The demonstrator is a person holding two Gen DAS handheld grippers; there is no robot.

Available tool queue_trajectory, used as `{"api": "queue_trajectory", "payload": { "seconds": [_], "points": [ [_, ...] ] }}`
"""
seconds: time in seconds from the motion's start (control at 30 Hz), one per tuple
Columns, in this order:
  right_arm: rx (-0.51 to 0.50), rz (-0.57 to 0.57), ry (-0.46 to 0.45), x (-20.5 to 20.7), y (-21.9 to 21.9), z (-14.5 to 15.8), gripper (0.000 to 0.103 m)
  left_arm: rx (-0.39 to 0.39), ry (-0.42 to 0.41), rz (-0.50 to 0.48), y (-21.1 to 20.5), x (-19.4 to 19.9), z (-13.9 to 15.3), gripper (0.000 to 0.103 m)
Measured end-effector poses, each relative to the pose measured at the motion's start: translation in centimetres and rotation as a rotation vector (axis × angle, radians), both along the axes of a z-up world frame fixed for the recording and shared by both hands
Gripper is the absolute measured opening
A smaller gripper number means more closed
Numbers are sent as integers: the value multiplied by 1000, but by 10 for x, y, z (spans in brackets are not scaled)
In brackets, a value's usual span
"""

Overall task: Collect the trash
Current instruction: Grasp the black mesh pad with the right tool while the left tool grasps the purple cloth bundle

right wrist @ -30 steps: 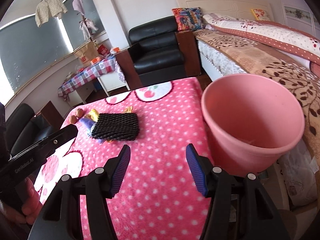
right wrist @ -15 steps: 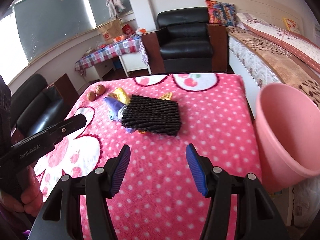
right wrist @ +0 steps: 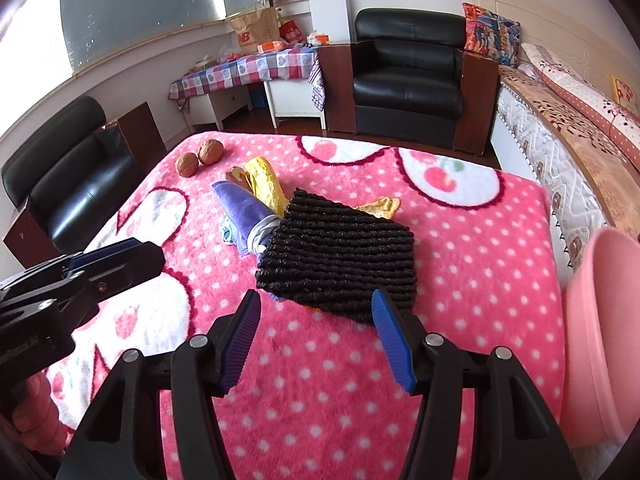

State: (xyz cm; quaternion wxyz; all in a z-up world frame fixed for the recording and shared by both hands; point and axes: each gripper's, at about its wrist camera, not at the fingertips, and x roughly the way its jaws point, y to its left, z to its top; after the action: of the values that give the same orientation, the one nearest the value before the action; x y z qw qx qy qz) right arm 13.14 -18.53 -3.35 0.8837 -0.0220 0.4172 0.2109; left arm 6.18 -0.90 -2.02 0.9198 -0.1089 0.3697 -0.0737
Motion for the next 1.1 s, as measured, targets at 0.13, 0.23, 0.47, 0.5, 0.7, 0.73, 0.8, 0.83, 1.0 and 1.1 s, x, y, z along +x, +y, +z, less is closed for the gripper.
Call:
{"api": "queue_trajectory", "payload": {
  "seconds": [0.13,0.23,0.47,0.5,0.7,0.73,0.8,0.83,1.0,1.1],
  "points": [
    [21,4,31,6,0,-5,22,1,8,-2,0,3,-3,38],
    [79,-14,54,3,-9,-3,11,1,15,-5,-2,5,-6,38],
    [189,-76,45,-14,-32,15,10,-54,70,-35,-15,19,-15,38],
    [198,-83,48,-16,-35,17,10,-63,80,-40,-19,22,-17,38],
    [256,-132,52,-28,-56,21,10,-93,122,-40,-37,35,-27,38],
    [260,-136,51,-29,-59,21,10,-98,130,-35,-39,38,-29,38],
    [268,-143,51,-32,-63,22,10,-108,142,-20,-43,43,-32,38],
    [273,-147,51,-34,-66,22,10,-114,150,-13,-44,46,-33,38],
    [285,-162,51,-38,-72,22,10,-125,159,10,-47,58,-37,37],
    [289,-167,51,-41,-74,21,10,-110,147,5,-50,58,-39,25]
  ]
}}
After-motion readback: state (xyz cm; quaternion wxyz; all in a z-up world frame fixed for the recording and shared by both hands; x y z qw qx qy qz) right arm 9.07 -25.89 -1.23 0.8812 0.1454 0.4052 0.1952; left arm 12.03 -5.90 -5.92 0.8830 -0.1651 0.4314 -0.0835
